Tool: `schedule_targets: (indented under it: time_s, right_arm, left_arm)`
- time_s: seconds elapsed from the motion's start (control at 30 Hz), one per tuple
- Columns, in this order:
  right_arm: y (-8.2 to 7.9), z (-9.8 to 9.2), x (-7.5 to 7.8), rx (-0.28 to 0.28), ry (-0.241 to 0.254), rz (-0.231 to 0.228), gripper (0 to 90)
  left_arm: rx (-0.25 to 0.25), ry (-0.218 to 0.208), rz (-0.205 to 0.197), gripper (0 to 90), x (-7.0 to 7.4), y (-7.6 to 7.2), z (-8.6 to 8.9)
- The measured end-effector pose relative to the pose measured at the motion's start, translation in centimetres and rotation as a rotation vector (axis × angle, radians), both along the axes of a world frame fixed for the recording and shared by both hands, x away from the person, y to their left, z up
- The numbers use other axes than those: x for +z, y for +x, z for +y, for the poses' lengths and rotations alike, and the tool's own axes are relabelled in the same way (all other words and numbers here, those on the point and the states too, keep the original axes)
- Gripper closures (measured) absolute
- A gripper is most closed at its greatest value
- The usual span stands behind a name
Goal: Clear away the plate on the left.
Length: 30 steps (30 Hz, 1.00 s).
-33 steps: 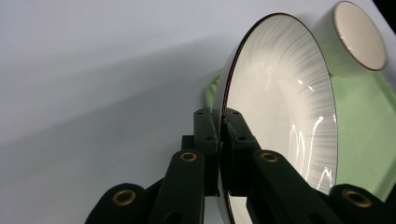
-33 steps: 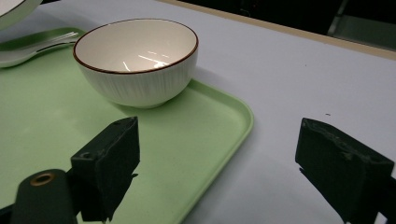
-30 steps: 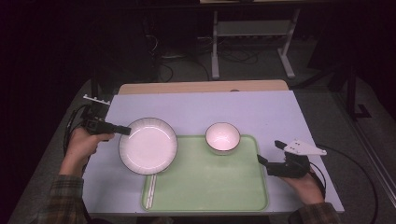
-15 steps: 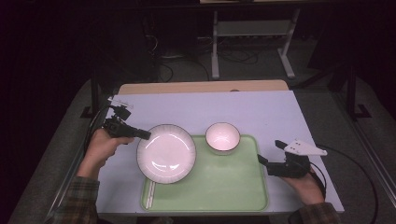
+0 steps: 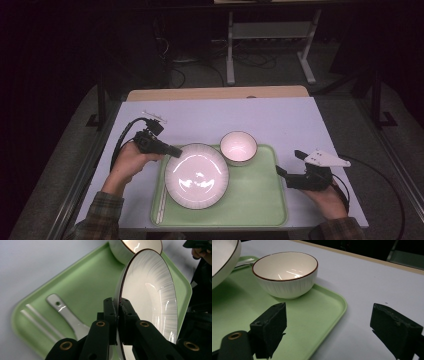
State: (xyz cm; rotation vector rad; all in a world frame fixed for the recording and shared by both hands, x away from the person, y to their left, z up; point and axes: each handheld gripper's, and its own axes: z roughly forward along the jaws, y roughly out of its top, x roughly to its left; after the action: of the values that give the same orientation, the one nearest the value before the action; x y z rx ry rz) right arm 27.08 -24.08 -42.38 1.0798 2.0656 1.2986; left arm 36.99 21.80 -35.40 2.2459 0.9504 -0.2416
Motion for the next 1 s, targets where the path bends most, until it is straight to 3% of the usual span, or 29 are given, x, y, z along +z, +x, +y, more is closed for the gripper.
schedule_targets:
  time_s: [0.53, 0.77, 0.9, 1.0]
  right_arm:
    - [0.0, -0.1, 0.1, 0.001, 0.004, -0.002, 13.0]
    - [0.0, -0.1, 0.1, 0.001, 0.004, -0.002, 13.1]
    - [0.0, 0.0, 0.0, 0.003, -0.001, -0.003, 13.0]
    - [0.0, 0.0, 0.0, 0.003, -0.003, -0.001, 13.0]
  left_arm:
    - [-0.086, 0.025, 0.046, 85.7, -2.4, -0.3, -3.7]
    - [-0.085, 0.029, 0.048, 86.0, -3.0, -0.2, -4.0]
    - [-0.076, 0.07, 0.032, 86.7, -3.6, -0.1, -4.1]
    - [-0.072, 0.056, 0.034, 86.8, -3.8, 0.0, -4.0]
